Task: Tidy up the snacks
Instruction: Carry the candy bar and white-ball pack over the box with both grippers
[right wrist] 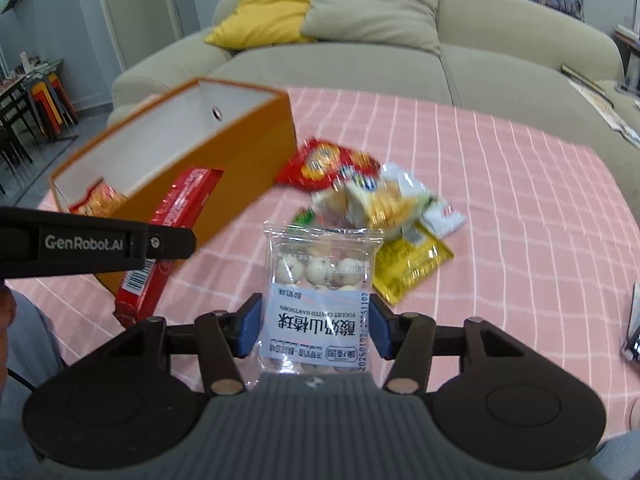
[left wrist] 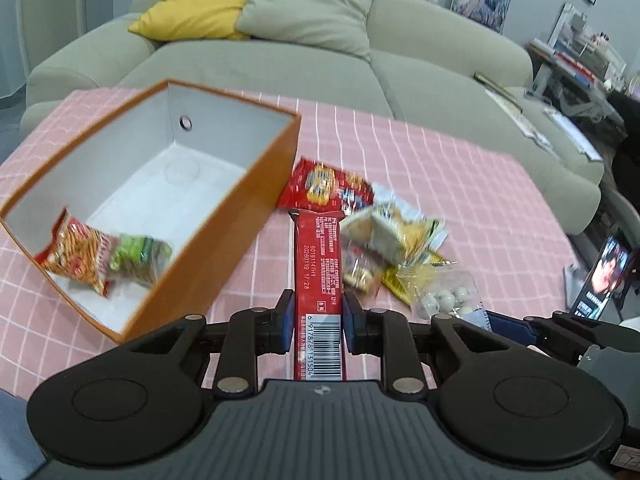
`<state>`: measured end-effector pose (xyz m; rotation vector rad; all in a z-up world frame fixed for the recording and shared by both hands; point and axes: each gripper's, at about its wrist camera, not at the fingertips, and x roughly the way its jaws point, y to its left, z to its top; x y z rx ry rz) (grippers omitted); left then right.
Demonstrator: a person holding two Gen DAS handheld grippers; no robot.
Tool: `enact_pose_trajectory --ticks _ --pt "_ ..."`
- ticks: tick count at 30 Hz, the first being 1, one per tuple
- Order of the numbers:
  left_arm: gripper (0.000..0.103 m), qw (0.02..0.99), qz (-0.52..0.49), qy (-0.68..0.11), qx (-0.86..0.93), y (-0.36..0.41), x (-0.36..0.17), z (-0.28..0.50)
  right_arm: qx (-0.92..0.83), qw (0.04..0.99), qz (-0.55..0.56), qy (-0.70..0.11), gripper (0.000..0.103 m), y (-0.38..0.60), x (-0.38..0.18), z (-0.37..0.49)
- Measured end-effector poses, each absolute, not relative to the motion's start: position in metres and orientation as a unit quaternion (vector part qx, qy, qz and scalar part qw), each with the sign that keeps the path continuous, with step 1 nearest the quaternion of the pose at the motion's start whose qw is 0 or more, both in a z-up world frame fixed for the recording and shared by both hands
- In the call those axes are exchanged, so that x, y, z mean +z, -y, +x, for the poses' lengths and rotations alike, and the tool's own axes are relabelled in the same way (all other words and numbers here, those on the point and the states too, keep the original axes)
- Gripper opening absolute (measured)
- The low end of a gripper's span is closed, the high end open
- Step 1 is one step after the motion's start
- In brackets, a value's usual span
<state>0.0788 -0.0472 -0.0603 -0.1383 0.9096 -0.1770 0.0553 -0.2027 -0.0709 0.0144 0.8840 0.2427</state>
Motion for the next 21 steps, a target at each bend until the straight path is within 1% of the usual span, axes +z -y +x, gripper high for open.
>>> enact_pose_trajectory --ticks 9,16,21 --pt "0.026 0.903 -0.076 -0.415 -0.086 0.018 -0.022 0.089 0.159 0.905 -0.001 -0.395 0.052 0.178 -0.026 0.072" --pt "0.026 0.911 -0.061 -0.403 -0.068 -0.017 0.003 0.109 0.206 0.905 -0.016 -0.372 0.052 0.143 0.004 0.104" --pt "0.026 0.914 -0.036 -0.401 -0.047 -0.041 0.01 0.121 0.238 0.897 -0.033 -0.371 0.052 0.112 0.015 0.129"
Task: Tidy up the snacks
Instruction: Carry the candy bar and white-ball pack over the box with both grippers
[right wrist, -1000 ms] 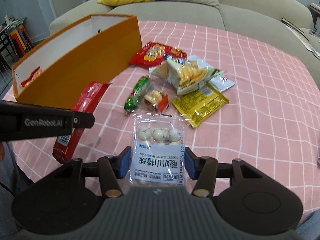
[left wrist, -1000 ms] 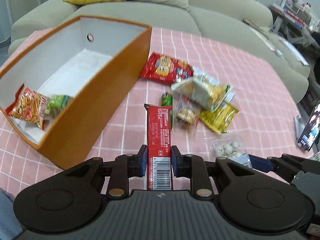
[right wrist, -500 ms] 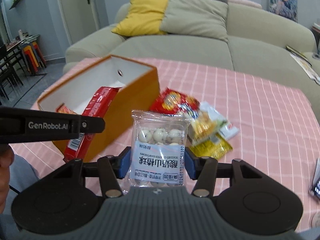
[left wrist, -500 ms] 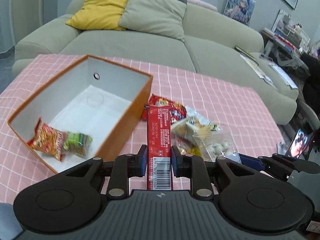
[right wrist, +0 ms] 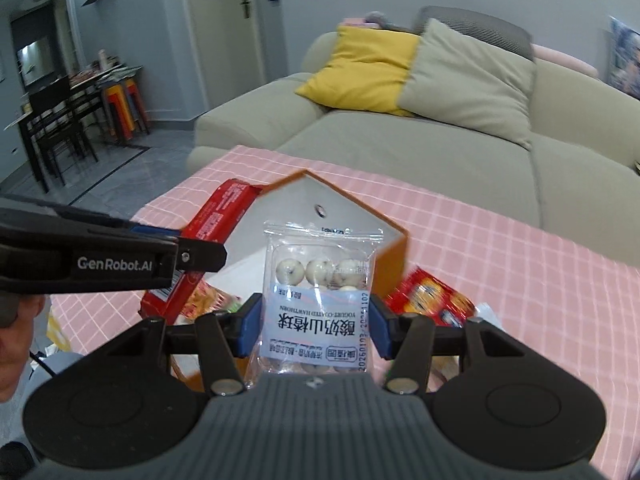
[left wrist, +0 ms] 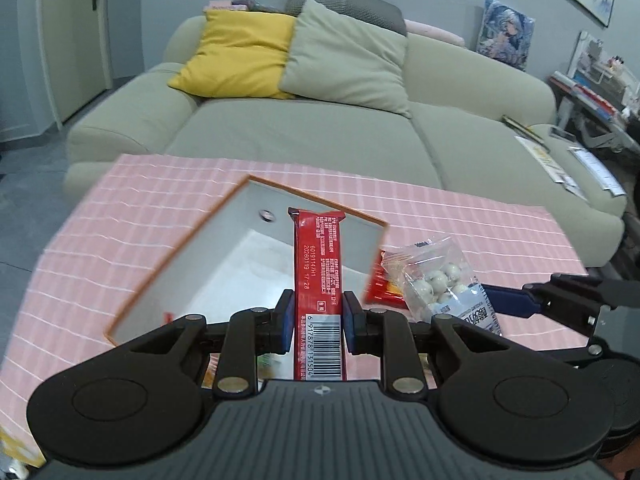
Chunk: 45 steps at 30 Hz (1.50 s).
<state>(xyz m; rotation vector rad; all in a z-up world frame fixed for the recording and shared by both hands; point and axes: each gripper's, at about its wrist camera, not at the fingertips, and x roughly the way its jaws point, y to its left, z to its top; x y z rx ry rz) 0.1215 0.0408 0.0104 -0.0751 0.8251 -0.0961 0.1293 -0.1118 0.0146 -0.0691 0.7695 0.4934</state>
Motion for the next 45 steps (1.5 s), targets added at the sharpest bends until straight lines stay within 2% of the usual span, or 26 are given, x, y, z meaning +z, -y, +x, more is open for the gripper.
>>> enact_pose_trajectory --ticks 10,22,31,36,45 --pt "0.026 0.896 -0.041 -0.44 -0.037 -0.082 -0.002 0.163 0.313 0.86 -0.061 -0.398 0.052 0.06 0.013 0.199" --pt "0.026 0.841 -0.053 -0.538 -0.025 -0.105 -0.077 0.217 0.337 0.798 -0.192 -0.462 0.052 0.003 -0.054 0.257" --pt "0.026 0.823 -0.026 -0.567 -0.02 -0.103 -0.117 0.247 0.341 0.768 -0.223 -0.494 0.053 -0.018 -0.096 0.273" --pt "0.026 0.818 -0.047 -0.573 -0.02 -0.108 -0.128 0.248 0.346 0.755 -0.239 -0.504 0.055 -0.024 -0.114 0.273" --pt "0.026 0.808 -0.011 -0.589 -0.014 -0.1 -0.15 0.262 0.349 0.733 -0.25 -0.527 0.058 -0.027 -0.13 0.273"
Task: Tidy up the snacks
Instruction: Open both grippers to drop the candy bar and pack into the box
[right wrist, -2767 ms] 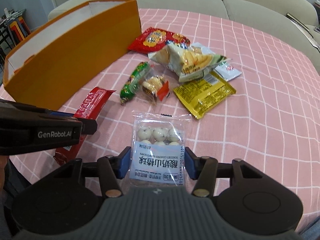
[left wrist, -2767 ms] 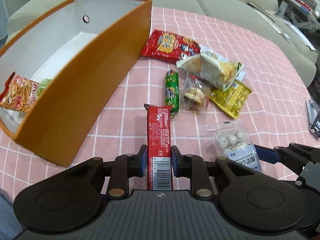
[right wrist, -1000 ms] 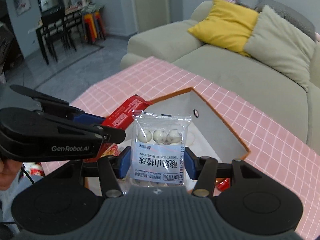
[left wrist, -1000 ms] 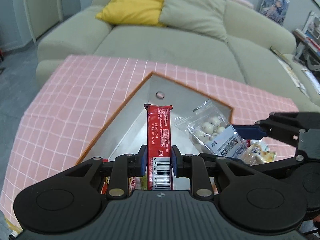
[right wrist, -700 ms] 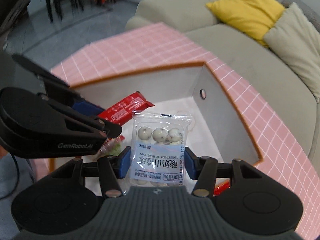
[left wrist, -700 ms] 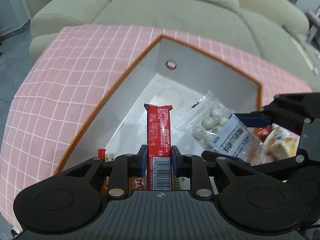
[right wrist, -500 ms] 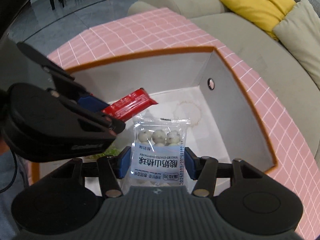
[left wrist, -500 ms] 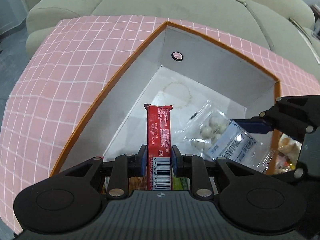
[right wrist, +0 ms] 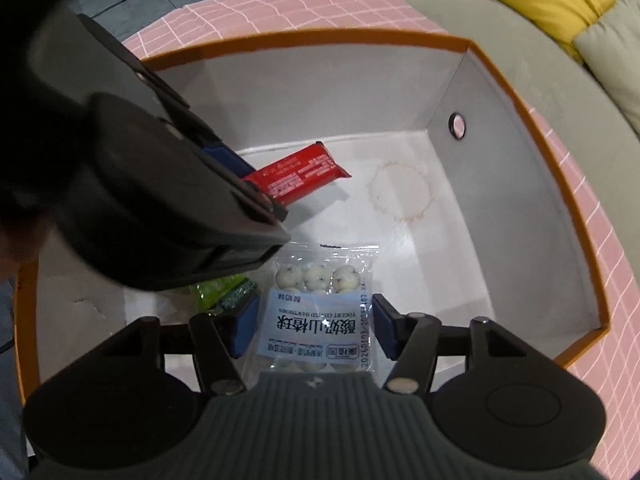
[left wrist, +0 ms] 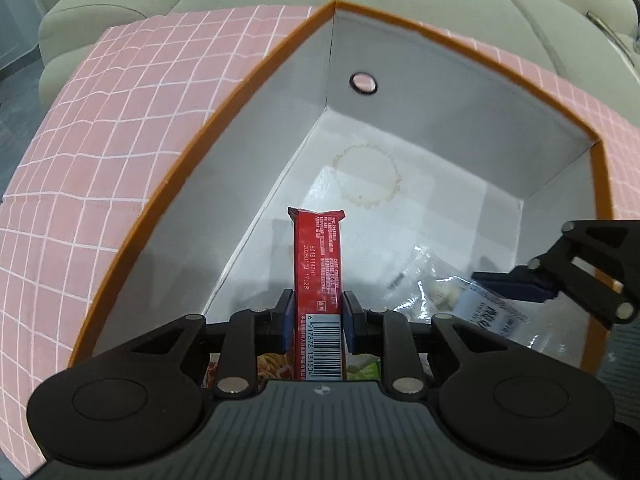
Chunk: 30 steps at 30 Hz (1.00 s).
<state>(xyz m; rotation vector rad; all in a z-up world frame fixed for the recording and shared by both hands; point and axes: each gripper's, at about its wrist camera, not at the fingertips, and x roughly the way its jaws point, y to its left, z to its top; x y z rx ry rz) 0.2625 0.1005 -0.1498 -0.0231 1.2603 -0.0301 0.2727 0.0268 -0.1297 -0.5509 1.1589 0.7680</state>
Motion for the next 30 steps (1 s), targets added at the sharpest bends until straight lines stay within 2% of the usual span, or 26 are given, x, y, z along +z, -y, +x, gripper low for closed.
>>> enact_pose_trajectory --ticks 7,8,10,12,18,30 --pt "0.028 0.804 -0.012 -0.595 -0.004 -0.097 -0.154 0.253 0.344 0.723 -0.273 -0.534 0.06 -0.025 -0.139 0.268" --pt "0.03 0.804 -0.01 -0.594 -0.003 -0.097 -0.153 0.252 0.34 0.724 -0.271 -0.535 0.06 -0.025 -0.139 0.269" --pt "0.043 0.808 -0.011 -0.589 -0.002 -0.098 -0.149 0.25 0.333 0.728 -0.264 -0.538 0.063 -0.026 -0.136 0.272" --pt "0.049 0.814 -0.016 -0.581 -0.003 -0.101 -0.142 0.247 0.329 0.735 -0.258 -0.533 0.071 -0.024 -0.131 0.269" --pt "0.058 0.832 -0.021 -0.554 -0.006 -0.099 -0.115 0.237 0.319 0.753 -0.255 -0.517 0.08 -0.019 -0.109 0.263" --pt "0.059 0.858 -0.022 -0.513 0.015 -0.095 -0.064 0.212 0.313 0.785 -0.232 -0.482 0.083 -0.003 -0.061 0.236"
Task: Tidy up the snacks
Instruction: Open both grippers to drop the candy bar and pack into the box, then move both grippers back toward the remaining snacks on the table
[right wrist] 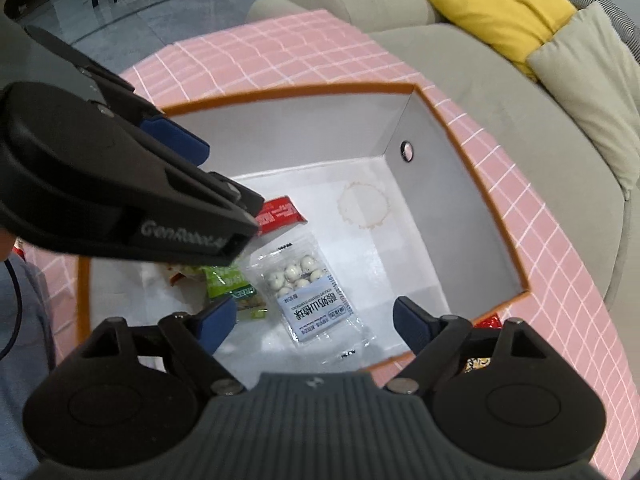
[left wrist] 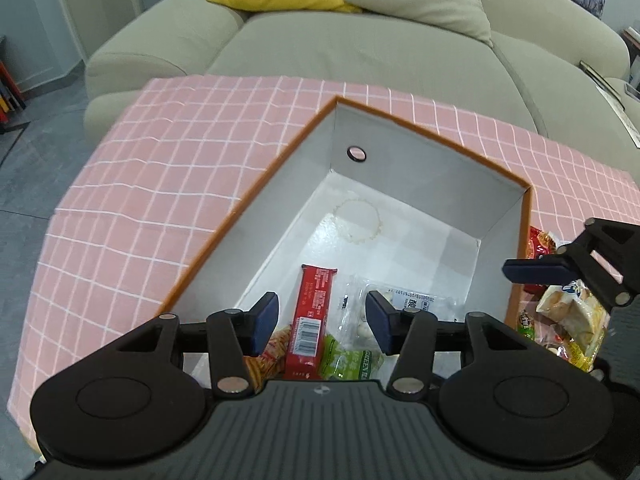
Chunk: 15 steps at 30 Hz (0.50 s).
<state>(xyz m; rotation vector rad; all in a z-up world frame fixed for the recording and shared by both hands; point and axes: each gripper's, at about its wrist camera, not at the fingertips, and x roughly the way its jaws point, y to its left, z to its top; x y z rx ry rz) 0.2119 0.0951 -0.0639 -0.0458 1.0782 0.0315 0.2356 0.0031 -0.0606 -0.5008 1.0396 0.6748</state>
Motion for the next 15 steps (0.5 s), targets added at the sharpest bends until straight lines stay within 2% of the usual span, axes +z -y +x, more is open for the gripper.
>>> enact_pose_trajectory --ticks 15 --pt "0.059 0.902 -0.074 -0.425 0.008 -0.059 -0.009 0.134 0.259 0.858 -0.144 -0.42 0.083 0.066 -0.009 0.169"
